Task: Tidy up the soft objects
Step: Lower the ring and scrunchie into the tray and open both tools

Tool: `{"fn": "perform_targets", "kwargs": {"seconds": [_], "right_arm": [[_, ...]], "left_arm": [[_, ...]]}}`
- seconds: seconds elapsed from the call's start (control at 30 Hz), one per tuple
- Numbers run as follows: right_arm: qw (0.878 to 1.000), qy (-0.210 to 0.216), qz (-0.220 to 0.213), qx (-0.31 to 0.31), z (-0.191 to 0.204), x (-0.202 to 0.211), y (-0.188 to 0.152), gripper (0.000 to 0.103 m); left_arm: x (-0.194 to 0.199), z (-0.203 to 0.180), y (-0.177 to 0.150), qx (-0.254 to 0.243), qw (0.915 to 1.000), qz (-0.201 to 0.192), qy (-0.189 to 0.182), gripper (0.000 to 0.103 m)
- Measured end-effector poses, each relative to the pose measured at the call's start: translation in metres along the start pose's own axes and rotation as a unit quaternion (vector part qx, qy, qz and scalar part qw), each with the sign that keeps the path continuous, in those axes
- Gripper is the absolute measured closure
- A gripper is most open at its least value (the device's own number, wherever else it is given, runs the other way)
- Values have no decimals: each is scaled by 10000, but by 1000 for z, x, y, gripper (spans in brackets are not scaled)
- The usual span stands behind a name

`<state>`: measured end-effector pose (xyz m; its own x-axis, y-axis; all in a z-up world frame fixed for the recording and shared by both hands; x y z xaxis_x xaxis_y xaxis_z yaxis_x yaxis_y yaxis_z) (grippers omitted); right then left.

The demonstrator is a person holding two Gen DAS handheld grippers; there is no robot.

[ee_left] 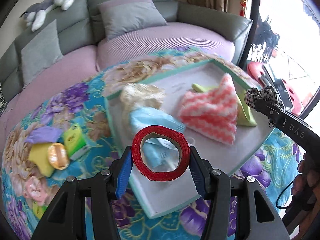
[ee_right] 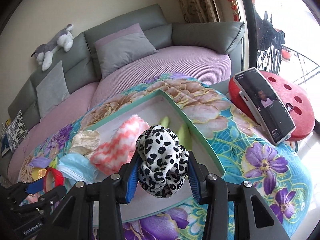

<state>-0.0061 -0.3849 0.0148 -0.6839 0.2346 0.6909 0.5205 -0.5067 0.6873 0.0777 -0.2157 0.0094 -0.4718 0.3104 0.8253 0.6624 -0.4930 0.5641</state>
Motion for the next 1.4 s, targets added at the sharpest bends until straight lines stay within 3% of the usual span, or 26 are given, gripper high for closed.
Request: {"fn": "perform_targets", "kwargs": {"seconds": [0.37, 0.93, 1.1, 1.23, 1.4], "right_arm": [[9992, 21, 377, 86, 5, -34, -11, 57], [9994, -2, 331, 78, 5, -44, -7, 57], [9993, -53, 340, 112, 5, -42, -7, 53], [9992, -140, 356, 146, 6, -38, -6, 43], [9986, -270, 330, 324, 10, -29, -3, 34]], "left_arm": [[-48, 2, -9, 146, 9991, 390, -24, 47], [-59, 8, -6, 340, 9987, 379, -45, 47], [-54, 9, -7, 408, 9982, 376, -217, 47], [-48, 9, -7, 413, 9982, 356, -245, 45], [-34, 10, -5, 443, 9982, 231, -340, 32]]}}
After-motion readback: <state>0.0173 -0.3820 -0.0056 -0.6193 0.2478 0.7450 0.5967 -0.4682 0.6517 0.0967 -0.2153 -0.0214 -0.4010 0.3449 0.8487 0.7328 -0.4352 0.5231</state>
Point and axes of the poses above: each gripper's, at about its wrist camera, not at the fingertips, and x roughly against the way its jaws point, z to its left, y to its top, the point moved 2 cm from there along -x, roughly the way its jaws point, and after that the axes turned 1 degree about x, right-handed, at the moved point
